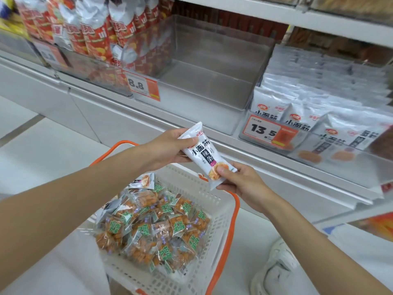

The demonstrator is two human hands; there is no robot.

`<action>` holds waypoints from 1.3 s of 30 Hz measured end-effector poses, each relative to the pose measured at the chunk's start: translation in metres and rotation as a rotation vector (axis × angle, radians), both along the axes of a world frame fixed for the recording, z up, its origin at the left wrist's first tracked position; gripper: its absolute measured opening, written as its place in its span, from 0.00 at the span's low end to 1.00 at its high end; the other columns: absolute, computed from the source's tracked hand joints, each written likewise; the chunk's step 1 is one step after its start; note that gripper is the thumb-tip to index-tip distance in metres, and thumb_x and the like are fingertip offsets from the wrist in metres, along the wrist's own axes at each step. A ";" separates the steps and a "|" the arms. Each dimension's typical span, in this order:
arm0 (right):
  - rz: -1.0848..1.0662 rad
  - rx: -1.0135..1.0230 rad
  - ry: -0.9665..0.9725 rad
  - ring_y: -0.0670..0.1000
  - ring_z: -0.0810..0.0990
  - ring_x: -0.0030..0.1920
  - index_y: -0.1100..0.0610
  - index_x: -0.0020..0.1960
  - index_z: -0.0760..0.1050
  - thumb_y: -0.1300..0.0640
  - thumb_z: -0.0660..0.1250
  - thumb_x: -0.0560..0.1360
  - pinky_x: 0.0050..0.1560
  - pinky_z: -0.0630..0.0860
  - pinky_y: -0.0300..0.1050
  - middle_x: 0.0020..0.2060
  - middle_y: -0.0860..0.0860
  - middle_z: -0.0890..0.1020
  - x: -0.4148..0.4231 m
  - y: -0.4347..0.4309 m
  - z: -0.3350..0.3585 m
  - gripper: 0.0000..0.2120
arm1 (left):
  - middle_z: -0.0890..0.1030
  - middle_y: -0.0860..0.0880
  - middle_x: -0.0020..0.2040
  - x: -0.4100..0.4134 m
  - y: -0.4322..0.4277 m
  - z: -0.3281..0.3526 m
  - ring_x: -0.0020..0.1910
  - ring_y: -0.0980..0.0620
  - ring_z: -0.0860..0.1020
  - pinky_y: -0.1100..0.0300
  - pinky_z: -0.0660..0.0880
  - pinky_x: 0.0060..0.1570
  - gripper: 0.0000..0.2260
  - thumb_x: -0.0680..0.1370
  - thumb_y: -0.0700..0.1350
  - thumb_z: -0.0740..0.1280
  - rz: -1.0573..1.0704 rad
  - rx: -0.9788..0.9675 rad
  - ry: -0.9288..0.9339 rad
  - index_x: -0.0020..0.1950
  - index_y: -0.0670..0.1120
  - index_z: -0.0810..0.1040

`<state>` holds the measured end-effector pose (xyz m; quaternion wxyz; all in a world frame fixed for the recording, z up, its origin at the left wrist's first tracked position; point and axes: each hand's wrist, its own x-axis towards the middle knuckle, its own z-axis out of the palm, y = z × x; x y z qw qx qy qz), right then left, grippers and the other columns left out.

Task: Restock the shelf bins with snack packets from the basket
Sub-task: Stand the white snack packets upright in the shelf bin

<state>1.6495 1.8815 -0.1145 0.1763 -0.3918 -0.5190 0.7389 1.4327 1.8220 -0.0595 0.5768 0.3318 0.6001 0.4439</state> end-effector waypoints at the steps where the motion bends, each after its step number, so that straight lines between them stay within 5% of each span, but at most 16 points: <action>1: 0.017 0.009 -0.007 0.54 0.85 0.47 0.67 0.57 0.76 0.54 0.74 0.66 0.46 0.82 0.41 0.49 0.60 0.85 0.003 0.000 0.001 0.25 | 0.84 0.44 0.53 0.002 0.001 -0.001 0.49 0.50 0.83 0.59 0.81 0.47 0.07 0.81 0.42 0.63 -0.012 0.017 0.028 0.58 0.46 0.77; 8: 0.095 0.192 -0.129 0.52 0.86 0.43 0.66 0.50 0.76 0.64 0.74 0.71 0.41 0.83 0.41 0.44 0.55 0.86 0.020 0.006 0.011 0.12 | 0.84 0.45 0.46 0.021 0.010 0.002 0.42 0.52 0.83 0.58 0.81 0.44 0.06 0.79 0.45 0.67 0.037 0.082 0.172 0.53 0.46 0.82; 14: 0.100 0.174 -0.107 0.52 0.86 0.44 0.59 0.46 0.83 0.47 0.68 0.71 0.46 0.82 0.42 0.44 0.56 0.86 0.029 0.001 0.015 0.16 | 0.83 0.45 0.41 0.035 0.015 -0.001 0.35 0.55 0.81 0.62 0.81 0.37 0.12 0.80 0.47 0.64 0.143 0.117 0.206 0.52 0.40 0.81; 18: 0.114 0.160 -0.103 0.53 0.86 0.43 0.56 0.42 0.85 0.47 0.66 0.72 0.45 0.83 0.40 0.43 0.57 0.86 0.033 -0.002 0.021 0.14 | 0.81 0.41 0.40 0.043 0.019 0.003 0.33 0.52 0.78 0.61 0.79 0.36 0.12 0.80 0.46 0.65 0.199 0.151 0.220 0.46 0.38 0.81; 24: 0.094 0.300 -0.110 0.50 0.84 0.49 0.56 0.55 0.81 0.53 0.76 0.67 0.54 0.81 0.49 0.48 0.51 0.86 0.048 -0.001 0.042 0.18 | 0.80 0.47 0.33 0.057 0.035 0.021 0.33 0.52 0.75 0.55 0.75 0.39 0.13 0.79 0.46 0.67 0.203 0.271 0.354 0.41 0.38 0.82; 29: 0.014 0.391 -0.113 0.50 0.84 0.40 0.58 0.51 0.78 0.66 0.77 0.68 0.43 0.81 0.44 0.42 0.55 0.86 0.057 -0.002 0.065 0.14 | 0.81 0.47 0.34 0.086 0.047 0.054 0.32 0.55 0.74 0.61 0.70 0.34 0.12 0.78 0.45 0.68 0.153 0.445 0.476 0.41 0.39 0.83; 35: -0.120 0.604 -0.169 0.39 0.82 0.40 0.54 0.53 0.79 0.60 0.78 0.69 0.42 0.75 0.30 0.41 0.43 0.85 0.096 0.012 0.107 0.15 | 0.77 0.57 0.28 0.128 0.069 0.107 0.29 0.64 0.72 0.68 0.67 0.33 0.11 0.78 0.44 0.68 0.033 0.659 0.587 0.36 0.46 0.81; 39: -0.352 0.713 -0.074 0.36 0.80 0.37 0.52 0.48 0.79 0.61 0.73 0.73 0.37 0.74 0.29 0.38 0.41 0.84 0.127 0.023 0.137 0.07 | 0.79 0.53 0.34 0.171 0.090 0.155 0.33 0.62 0.74 0.67 0.71 0.35 0.08 0.78 0.44 0.69 -0.097 0.779 0.571 0.40 0.44 0.82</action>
